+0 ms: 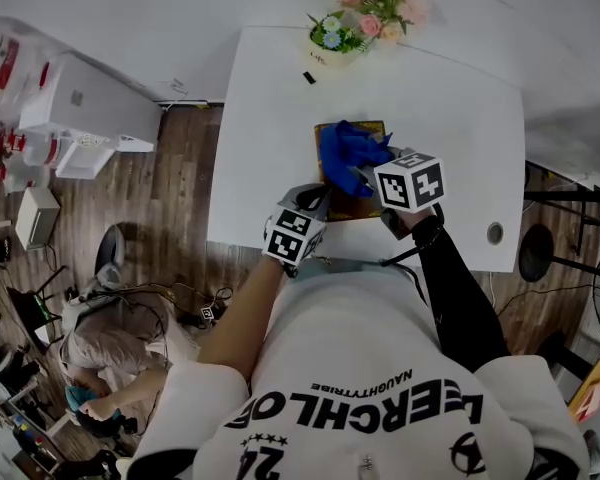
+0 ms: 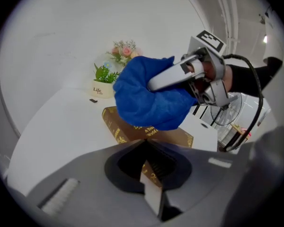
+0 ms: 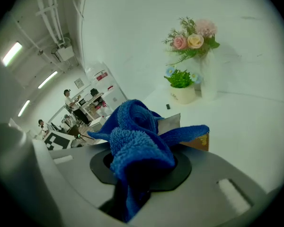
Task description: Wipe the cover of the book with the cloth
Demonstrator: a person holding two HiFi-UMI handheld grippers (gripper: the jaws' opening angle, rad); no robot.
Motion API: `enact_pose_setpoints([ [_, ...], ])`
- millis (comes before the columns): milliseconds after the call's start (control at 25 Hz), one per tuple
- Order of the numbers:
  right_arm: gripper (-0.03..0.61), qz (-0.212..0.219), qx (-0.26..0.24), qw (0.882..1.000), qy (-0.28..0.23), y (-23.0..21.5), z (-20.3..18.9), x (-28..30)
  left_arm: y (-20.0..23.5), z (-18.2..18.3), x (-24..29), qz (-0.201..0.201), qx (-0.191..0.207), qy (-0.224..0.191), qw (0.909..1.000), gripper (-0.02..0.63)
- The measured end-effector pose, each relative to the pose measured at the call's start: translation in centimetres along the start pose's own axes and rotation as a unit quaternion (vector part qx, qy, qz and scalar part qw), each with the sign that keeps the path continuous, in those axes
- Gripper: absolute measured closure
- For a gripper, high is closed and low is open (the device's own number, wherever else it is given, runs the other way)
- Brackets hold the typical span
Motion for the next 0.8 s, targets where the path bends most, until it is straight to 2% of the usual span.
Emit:
enact_pose_setpoints([
  [80,0.479,0.007,0.014,1.0,0.015,0.6,-0.7,1.3,-0.2,-0.5,0.1,-0.002,0.006,0.004,1.0,0.557],
  [240,0.479,-0.041,0.004,0.997,0.062,-0.1,-2.7,3.1,-0.3,-1.0,0.3,0.006,-0.008,-0.004,0.9999,0.557],
  [520,0.479,-0.068,-0.001,0.996,0.056,-0.8,-2.7,2.4,0.0,-0.6,0.2,-0.015,0.006,0.012,0.9998,0.557],
  [800,0.479,-0.106,0.009,0.993,0.048,-3.3,-3.5,0.4,0.1,-1.0,0.4,-0.005,0.011,0.015,0.9998,0.557],
])
Point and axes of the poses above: the fingertips, and each gripper's own axes: x forward along the fingers, y to its left, z out of its top, the point moved 6 cm from there along -x, backward along the fingers, and after that the axes turned 6 degrees about x, right-handed, at the moved point
